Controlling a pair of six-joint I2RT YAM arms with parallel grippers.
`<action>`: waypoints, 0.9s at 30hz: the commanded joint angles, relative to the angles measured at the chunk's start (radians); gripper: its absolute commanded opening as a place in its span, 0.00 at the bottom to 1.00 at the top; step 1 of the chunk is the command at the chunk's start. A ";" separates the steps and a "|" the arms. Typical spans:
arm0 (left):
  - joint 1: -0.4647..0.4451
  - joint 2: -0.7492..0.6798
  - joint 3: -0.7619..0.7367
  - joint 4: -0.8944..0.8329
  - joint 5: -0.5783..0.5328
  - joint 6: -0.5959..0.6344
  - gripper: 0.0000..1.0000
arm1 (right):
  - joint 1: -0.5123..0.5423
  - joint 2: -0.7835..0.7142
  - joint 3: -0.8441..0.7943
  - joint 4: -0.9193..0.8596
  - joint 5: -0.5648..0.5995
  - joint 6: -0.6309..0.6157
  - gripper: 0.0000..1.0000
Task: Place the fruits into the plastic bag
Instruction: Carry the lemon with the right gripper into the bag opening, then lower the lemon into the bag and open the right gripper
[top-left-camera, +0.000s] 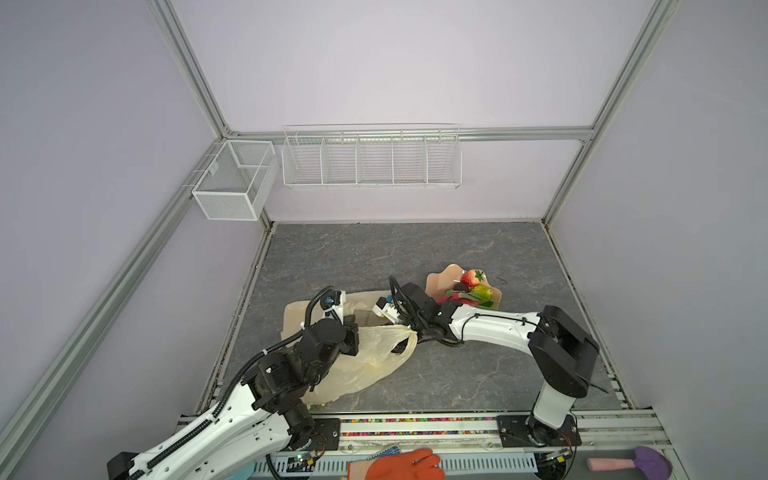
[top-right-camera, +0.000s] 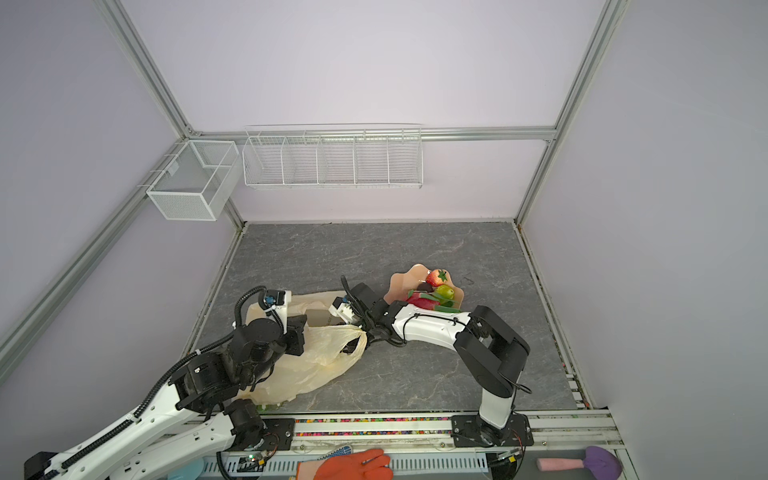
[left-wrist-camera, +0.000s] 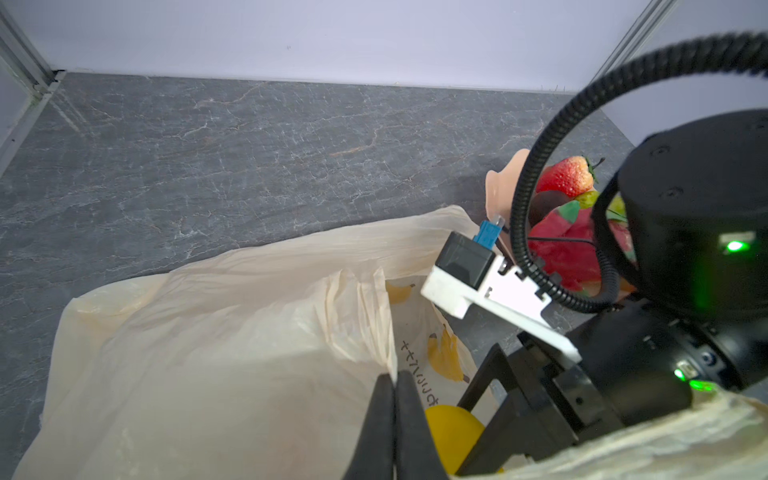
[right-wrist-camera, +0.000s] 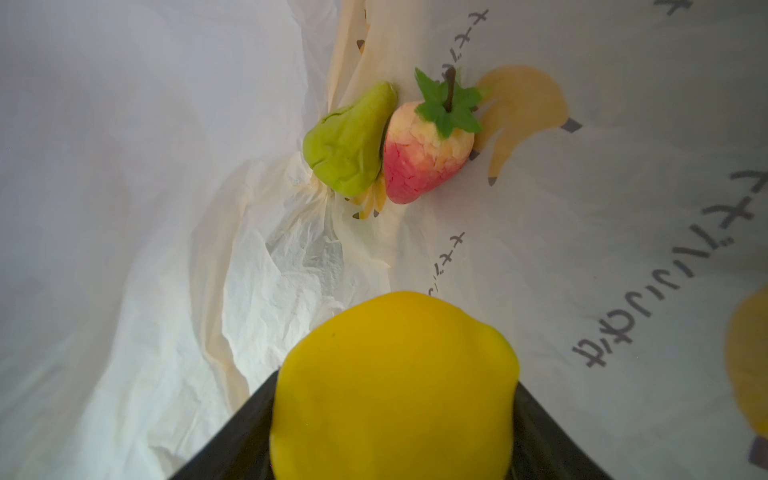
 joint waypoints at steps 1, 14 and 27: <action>-0.001 0.004 0.037 0.035 -0.046 0.003 0.00 | 0.008 0.027 -0.006 0.045 -0.041 0.009 0.42; 0.000 -0.011 0.013 0.084 0.011 -0.004 0.00 | 0.014 0.173 0.142 0.068 -0.112 0.034 0.41; -0.001 -0.041 -0.010 0.084 0.013 -0.010 0.00 | 0.033 0.355 0.370 0.061 -0.193 0.151 0.48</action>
